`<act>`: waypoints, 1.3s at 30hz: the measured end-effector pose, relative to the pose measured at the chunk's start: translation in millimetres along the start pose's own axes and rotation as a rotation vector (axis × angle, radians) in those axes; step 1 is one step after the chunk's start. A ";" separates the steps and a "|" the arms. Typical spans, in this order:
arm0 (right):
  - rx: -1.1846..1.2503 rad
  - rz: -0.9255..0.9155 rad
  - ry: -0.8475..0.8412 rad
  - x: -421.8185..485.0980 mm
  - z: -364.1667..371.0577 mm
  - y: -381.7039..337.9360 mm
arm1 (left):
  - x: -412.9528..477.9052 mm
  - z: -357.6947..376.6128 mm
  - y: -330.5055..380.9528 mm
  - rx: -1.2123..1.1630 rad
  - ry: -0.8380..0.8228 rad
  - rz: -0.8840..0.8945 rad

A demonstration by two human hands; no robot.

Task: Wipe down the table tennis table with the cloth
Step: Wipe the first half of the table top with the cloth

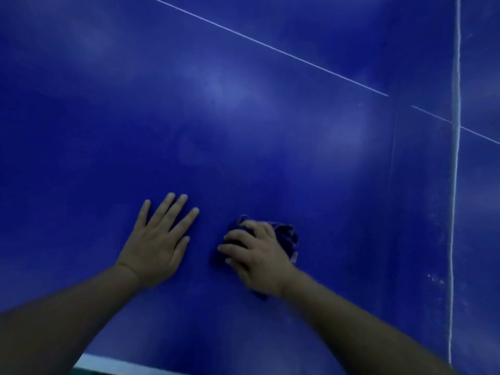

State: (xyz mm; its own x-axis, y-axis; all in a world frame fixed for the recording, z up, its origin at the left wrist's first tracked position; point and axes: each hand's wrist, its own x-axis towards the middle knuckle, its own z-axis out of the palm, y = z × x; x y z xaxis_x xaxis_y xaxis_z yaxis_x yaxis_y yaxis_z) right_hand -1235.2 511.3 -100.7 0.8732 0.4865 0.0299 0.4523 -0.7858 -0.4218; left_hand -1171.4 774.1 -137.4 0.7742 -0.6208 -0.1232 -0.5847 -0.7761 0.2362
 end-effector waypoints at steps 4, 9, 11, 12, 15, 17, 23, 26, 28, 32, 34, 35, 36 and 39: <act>-0.118 0.224 0.147 38.5 -21.2 54.6 | -6.0 2.6 -6.7 0.018 -0.002 0.010; -0.081 0.658 0.309 88.7 1.8 25.3 | -7.9 -1.2 -4.7 -0.022 0.010 0.005; -0.062 0.440 0.253 68.3 22.0 -12.9 | -8.0 -3.5 -5.1 -0.048 0.007 -0.003; -0.036 0.309 0.186 45.3 31.2 -34.1 | -8.1 -3.8 -4.6 -0.067 0.006 -0.009; 0.026 0.008 -0.013 -27.5 38.3 -60.2 | -9.4 -5.7 -4.9 -0.127 0.017 -0.011; -0.025 -0.084 -0.081 -44.8 26.4 -38.1 | -10.2 -6.7 -5.8 -0.187 0.034 -0.008; -0.079 0.476 0.159 29.7 16.6 -30.4 | -14.4 -16.8 -11.4 -0.371 -0.030 -0.016; -0.053 0.467 0.193 30.7 52.1 -91.1 | -47.9 -14.1 -10.9 -0.274 -0.006 -0.034; -0.030 0.341 0.159 -7.4 71.7 -130.7 | -88.8 -7.0 -4.1 -0.187 0.010 -0.095; -0.062 0.039 -0.001 -64.5 58.8 -113.0 | -150.9 12.6 9.3 -0.058 -0.057 -0.110; -0.148 0.061 0.020 -62.9 43.8 -83.5 | -152.9 16.1 6.3 -0.042 -0.052 -0.103; -0.164 0.146 0.053 -55.2 37.8 -74.4 | -152.7 16.7 5.3 -0.042 -0.048 -0.102; -0.170 0.263 0.093 -44.5 34.7 -70.9 | -151.9 16.5 5.0 -0.047 -0.043 -0.097; -0.137 0.565 0.202 -14.5 54.1 -96.2 | -153.0 16.9 4.0 -0.077 -0.032 -0.092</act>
State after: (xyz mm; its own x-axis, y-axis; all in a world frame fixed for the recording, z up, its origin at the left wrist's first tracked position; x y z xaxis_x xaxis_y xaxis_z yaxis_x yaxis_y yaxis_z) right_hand -1301.3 600.6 -109.6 0.9958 -0.0910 0.0127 -0.0829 -0.9494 -0.3028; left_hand -1296.3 864.2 -134.0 0.8148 -0.5516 -0.1783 -0.4904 -0.8199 0.2953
